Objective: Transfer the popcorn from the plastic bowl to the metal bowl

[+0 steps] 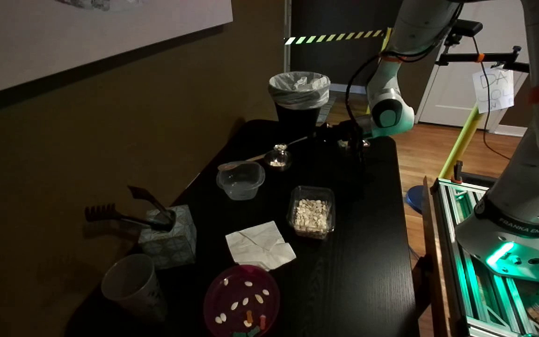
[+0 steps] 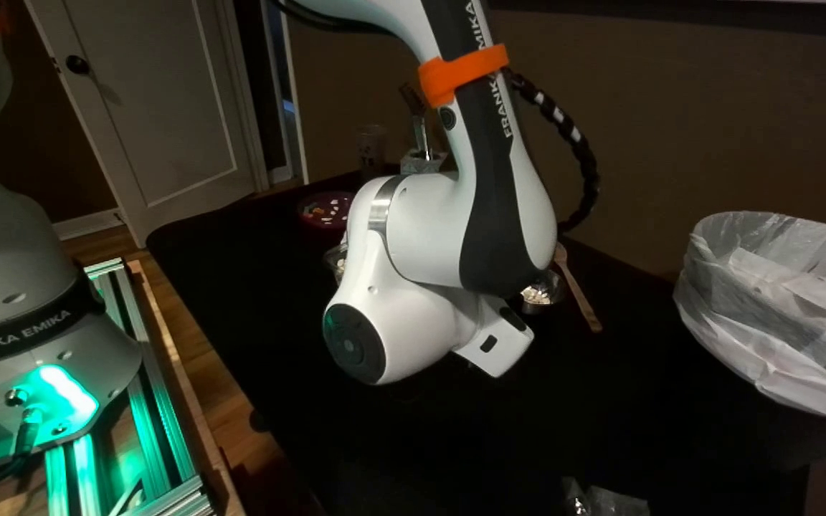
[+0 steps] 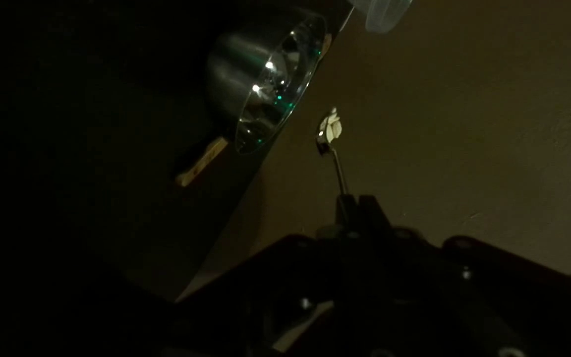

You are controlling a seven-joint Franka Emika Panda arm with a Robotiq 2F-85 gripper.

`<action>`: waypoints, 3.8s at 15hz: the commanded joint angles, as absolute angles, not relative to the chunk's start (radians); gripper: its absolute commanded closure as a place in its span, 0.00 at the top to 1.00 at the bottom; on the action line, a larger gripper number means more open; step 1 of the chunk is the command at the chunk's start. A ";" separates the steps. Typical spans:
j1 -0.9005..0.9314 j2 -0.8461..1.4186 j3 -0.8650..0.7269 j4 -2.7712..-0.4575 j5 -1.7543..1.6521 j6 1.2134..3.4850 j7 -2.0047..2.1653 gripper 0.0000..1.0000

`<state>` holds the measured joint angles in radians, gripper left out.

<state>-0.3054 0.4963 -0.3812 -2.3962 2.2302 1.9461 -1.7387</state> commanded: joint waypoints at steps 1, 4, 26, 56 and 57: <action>-0.258 0.458 -0.393 -2.443 2.370 1.994 -1.935 0.01; -0.230 0.459 -0.393 -2.457 2.440 1.987 -2.133 0.01; -0.324 0.450 -0.419 -2.445 1.583 1.822 -1.681 0.01; -0.313 0.374 -0.322 -2.462 1.237 2.098 -1.535 0.01; -0.313 0.371 -0.321 -2.464 1.237 2.100 -1.529 0.23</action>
